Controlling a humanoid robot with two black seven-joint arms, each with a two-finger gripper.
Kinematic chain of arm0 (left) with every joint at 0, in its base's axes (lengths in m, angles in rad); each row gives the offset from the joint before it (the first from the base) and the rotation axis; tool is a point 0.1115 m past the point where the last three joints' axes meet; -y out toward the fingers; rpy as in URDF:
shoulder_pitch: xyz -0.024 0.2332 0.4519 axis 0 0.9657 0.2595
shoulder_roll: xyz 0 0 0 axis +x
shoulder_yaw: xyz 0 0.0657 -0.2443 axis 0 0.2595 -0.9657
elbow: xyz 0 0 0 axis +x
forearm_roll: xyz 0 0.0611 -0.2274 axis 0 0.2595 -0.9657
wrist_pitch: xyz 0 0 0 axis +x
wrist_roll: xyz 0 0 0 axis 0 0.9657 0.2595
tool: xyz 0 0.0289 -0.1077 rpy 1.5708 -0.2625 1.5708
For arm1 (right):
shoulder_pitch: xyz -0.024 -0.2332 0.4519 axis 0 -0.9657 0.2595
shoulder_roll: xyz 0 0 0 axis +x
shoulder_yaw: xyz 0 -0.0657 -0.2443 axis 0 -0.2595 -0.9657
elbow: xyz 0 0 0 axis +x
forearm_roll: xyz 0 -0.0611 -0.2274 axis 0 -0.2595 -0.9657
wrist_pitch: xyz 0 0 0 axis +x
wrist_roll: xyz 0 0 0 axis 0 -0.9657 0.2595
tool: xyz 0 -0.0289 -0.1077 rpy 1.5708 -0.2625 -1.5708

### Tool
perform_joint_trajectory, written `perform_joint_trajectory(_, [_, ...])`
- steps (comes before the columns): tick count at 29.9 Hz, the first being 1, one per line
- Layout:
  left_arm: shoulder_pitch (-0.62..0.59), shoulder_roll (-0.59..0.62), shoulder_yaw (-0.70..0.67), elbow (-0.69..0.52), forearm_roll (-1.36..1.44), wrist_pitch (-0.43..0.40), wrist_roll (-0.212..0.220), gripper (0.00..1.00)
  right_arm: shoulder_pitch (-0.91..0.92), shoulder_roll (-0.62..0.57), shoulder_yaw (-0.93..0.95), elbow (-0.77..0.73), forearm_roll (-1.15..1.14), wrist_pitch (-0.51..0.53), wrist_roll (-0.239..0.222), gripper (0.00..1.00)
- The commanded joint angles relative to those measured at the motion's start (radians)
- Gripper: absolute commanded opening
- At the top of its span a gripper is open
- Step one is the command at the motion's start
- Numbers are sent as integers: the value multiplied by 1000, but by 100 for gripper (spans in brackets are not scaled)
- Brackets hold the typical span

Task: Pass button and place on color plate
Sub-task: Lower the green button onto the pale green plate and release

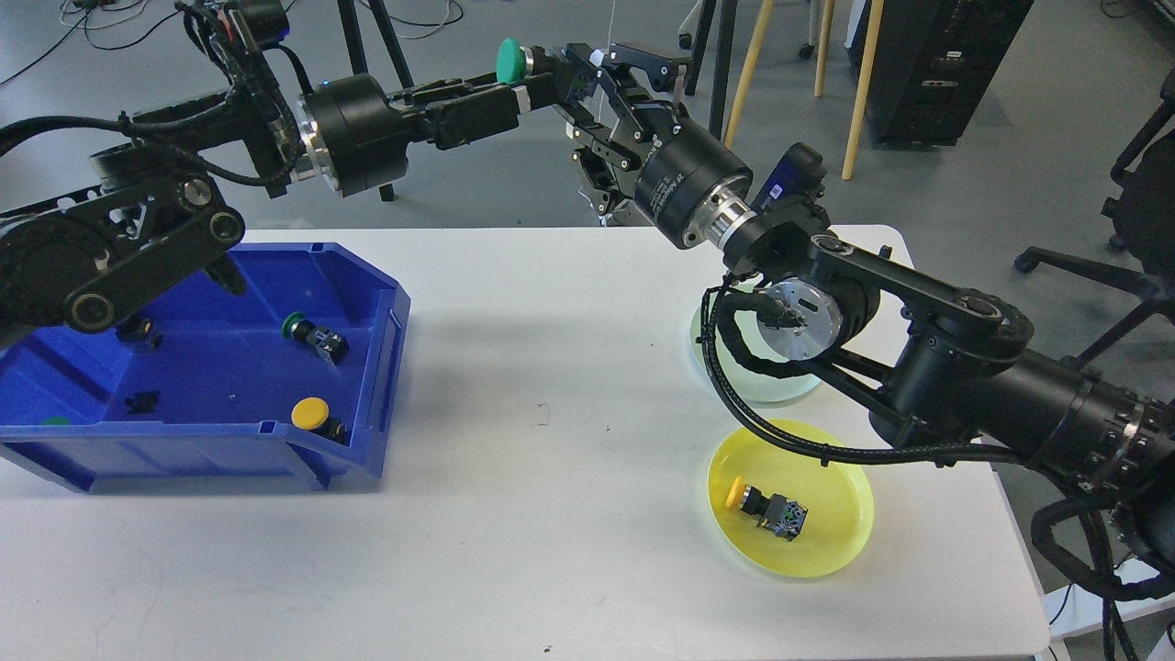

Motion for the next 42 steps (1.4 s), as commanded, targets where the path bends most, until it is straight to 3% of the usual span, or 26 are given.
perform_joint_trajectory(1, [41, 11, -3, -1, 0, -63, 0, 99, -1, -13, 15, -5, -1, -8, -2, 17])
perform_joint_trajectory(8, [53, 51, -26, 1, -17, -57, 0, 99, -89, -157, 6, -3, -4, -22, -18, 18])
perform_joint_trajectory(14, [50, 65, -142, 4, -55, -67, 0, 99, -204, -265, -80, -3, -16, -20, -20, 18])
perform_joint_trajectory(21, [50, 65, -210, 6, -57, -60, 0, 99, -287, -295, -106, -46, -16, -19, -22, 18])
perform_joint_trajectory(30, [50, 68, -217, 4, -55, -57, 0, 99, -330, -254, -169, -244, -13, -17, -26, 22])
perform_joint_trajectory(35, [50, 68, -217, 4, -55, -55, 0, 99, -324, -203, -198, -319, -16, -17, -37, 34])
perform_joint_trajectory(42, [50, 70, -217, 4, -55, -55, 0, 99, -317, -153, -211, -379, -16, -15, -40, 69])
